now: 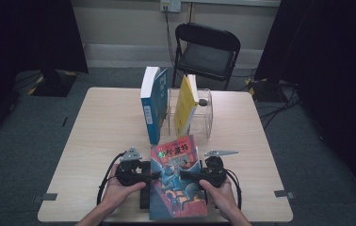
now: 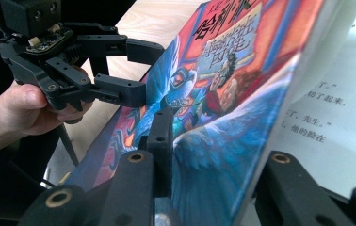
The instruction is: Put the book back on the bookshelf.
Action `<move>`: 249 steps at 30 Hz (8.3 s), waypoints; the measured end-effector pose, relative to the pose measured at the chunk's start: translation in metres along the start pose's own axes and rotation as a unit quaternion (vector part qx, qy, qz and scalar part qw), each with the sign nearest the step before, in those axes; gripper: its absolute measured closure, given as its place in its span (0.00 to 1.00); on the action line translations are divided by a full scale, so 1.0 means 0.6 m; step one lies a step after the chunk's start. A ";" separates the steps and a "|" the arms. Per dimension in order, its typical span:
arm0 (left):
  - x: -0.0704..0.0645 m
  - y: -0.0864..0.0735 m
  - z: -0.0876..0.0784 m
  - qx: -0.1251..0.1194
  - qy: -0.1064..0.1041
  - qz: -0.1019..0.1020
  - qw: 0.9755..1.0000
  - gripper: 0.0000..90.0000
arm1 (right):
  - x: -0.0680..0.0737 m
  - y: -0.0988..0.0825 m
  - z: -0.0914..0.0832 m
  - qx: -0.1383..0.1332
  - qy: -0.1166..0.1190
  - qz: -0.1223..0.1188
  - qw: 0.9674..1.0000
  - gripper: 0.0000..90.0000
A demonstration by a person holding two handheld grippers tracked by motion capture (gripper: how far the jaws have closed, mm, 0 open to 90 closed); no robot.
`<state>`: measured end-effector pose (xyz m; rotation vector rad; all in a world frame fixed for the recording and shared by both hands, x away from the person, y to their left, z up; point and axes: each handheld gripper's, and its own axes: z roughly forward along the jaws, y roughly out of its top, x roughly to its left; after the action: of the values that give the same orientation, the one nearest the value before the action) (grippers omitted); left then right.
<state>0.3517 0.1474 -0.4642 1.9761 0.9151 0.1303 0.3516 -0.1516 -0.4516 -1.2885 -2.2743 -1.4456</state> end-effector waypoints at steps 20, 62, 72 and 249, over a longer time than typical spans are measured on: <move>0.008 0.001 -0.003 0.002 -0.010 -0.025 1.000 0.26 | 0.008 0.005 0.013 -0.029 0.001 -0.069 0.997 0.91; -0.009 0.053 -0.020 -0.044 -0.136 -0.040 0.989 0.66 | 0.060 0.026 -0.025 -0.073 -0.017 -0.146 0.986 0.91; -0.019 0.097 -0.049 -0.091 -0.116 -0.014 0.989 0.73 | 0.074 0.057 -0.040 -0.103 -0.018 -0.165 0.981 0.92; -0.023 0.176 0.087 -0.213 0.198 -0.001 0.957 0.79 | -0.146 -0.088 -0.109 -0.007 -0.300 -0.106 0.948 0.16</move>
<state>0.4221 0.0706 -0.4081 1.5681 1.0388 0.6873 0.3477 -0.2629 -0.4994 -1.7215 -2.8602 -1.2452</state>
